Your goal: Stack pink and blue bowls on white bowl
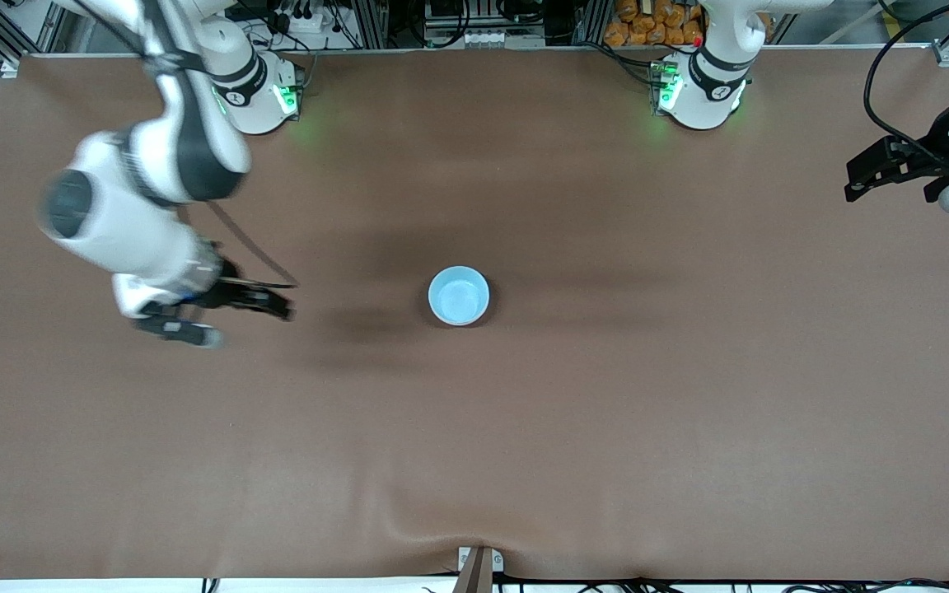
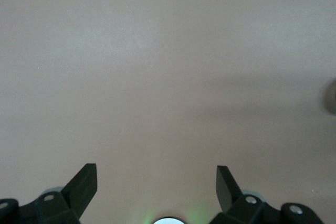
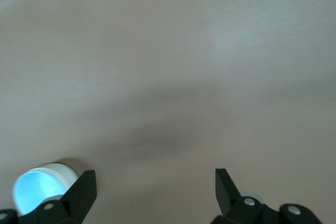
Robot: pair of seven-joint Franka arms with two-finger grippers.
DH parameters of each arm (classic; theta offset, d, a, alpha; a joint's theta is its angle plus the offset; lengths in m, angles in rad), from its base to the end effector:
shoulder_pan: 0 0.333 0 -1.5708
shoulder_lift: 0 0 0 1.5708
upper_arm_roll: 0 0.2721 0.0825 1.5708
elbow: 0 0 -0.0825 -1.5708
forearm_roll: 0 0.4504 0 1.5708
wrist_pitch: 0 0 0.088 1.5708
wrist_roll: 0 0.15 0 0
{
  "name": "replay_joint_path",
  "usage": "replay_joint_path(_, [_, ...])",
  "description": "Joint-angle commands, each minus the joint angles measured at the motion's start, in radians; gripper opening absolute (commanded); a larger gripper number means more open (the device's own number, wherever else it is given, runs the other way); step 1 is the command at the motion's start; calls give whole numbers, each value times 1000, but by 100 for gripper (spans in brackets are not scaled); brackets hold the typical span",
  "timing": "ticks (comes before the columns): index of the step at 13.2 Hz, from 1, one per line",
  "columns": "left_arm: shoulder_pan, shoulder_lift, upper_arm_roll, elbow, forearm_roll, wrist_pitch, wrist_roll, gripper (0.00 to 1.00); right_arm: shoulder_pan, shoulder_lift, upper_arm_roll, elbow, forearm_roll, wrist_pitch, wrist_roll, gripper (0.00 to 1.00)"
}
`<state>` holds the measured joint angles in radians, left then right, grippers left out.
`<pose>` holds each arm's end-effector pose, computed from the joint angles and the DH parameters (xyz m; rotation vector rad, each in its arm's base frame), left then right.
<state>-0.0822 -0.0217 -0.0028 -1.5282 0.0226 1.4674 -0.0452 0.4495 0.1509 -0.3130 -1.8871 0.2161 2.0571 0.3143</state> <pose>0.6009 -0.0476 0.5648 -3.1154 0.0591 0.0585 0.6447 0.1099 0.3178 -2.9652 0.4064 0.0077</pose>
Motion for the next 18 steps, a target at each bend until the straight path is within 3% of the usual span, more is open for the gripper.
replay_joint_path(1, [-2, -9, -16, 2, 8, 1, -1, 100, -209, -89, 144, 25, -81, -108, -49, 100])
replay_joint_path(5, [-1, -11, -16, -1, 7, -18, 5, 100, -405, -138, 268, 133, -99, -314, -188, 100])
replay_joint_path(11, [2, -9, -16, 2, 8, -18, 5, 100, -437, -160, 276, 336, -155, -578, -285, 100])
replay_joint_path(18, [-1, -1, -16, 2, 7, -18, 5, 100, -485, -160, 279, 364, -156, -620, -356, 100])
